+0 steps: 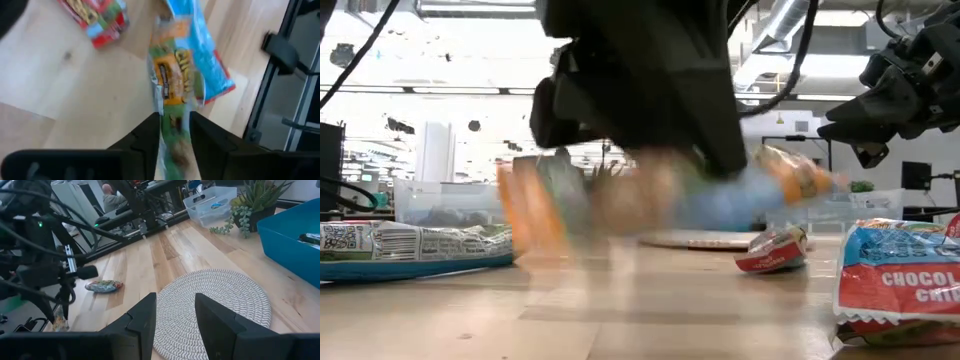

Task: Pick and place Granola Bars by type
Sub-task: Put the yellow granola bar into the blue bin

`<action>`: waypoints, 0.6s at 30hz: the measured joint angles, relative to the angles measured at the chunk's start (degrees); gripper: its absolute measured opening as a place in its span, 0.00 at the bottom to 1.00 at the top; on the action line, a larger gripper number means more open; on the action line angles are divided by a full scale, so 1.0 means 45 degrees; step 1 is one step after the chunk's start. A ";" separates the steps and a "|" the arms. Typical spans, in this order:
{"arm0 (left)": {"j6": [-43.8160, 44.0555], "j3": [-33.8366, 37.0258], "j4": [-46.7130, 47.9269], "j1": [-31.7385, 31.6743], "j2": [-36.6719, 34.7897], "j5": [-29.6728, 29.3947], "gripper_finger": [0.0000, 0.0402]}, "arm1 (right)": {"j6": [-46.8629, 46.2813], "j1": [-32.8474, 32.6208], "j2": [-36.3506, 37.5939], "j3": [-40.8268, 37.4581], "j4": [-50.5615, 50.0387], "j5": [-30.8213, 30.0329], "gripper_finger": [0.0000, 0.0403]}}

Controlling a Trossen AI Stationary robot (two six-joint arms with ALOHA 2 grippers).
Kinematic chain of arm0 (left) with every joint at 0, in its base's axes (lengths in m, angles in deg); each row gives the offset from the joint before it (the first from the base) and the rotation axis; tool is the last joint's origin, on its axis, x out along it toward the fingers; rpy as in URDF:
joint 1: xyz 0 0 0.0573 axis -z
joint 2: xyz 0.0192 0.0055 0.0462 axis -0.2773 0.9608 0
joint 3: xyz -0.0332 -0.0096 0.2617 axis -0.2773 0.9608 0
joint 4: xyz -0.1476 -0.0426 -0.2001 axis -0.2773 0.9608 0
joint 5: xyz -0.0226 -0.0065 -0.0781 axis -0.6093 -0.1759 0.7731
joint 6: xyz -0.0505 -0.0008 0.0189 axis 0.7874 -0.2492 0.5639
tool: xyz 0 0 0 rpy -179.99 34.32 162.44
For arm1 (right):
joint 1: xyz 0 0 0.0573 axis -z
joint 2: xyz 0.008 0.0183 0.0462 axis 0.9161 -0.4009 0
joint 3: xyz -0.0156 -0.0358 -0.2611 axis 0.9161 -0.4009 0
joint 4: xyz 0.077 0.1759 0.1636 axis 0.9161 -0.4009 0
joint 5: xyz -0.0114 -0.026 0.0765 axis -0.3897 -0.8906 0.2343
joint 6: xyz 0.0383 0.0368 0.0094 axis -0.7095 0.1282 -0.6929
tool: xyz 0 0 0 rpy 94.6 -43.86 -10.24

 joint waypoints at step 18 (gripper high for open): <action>-0.0673 -0.0024 0.1052 -0.1219 -0.2053 -0.0572 0.38 | -0.0004 0.0002 0.0002 0.0002 0.0000 0.0000 0.32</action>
